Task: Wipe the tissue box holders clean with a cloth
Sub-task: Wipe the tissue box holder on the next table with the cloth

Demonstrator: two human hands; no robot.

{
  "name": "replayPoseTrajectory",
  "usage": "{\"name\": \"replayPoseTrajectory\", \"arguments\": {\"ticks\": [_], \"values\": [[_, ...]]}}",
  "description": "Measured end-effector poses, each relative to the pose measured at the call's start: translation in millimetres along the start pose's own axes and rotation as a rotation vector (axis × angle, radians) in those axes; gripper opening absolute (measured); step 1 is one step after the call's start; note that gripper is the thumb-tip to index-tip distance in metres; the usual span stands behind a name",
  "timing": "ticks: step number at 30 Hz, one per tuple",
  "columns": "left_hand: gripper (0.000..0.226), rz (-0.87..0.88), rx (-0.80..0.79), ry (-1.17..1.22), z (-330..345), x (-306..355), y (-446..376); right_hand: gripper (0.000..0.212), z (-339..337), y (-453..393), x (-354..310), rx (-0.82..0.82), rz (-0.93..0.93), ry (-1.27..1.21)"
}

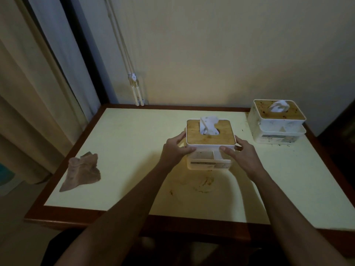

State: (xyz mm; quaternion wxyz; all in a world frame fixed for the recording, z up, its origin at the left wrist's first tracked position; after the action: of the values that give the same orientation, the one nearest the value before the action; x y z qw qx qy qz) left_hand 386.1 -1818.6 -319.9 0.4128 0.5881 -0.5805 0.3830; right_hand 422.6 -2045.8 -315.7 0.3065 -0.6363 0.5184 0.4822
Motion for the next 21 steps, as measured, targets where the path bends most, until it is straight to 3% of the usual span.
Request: {"name": "replayPoseTrajectory", "arguments": {"ticks": [10, 15, 21], "values": [[0.069, -0.013, 0.056, 0.041, -76.6, 0.0, 13.1, 0.052, 45.9, -19.2, -48.1, -0.028, -0.077, 0.089], [0.068, -0.034, 0.069, 0.111, -148.3, -22.2, 32.8, 0.047, 118.2, -41.2, -74.6, -0.102, -0.125, 0.108], [0.069, -0.060, 0.119, 0.034, -240.9, -56.9, 28.9, 0.043, 214.3, -90.9, -101.4, -0.157, -0.153, 0.130]]}}
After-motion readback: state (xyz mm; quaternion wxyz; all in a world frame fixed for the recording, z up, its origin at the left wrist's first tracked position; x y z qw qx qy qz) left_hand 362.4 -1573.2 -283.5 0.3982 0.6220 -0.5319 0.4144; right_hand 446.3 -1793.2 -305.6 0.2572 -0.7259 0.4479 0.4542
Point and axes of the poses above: each hand's wrist, its own y-axis away from the middle knuckle, its own z-axis out of the palm, x = y × z, the point moved 1 cm from there along -y, towards the middle knuckle, and after that the axes turned 9 degrees about -x, right-handed, at the moved point
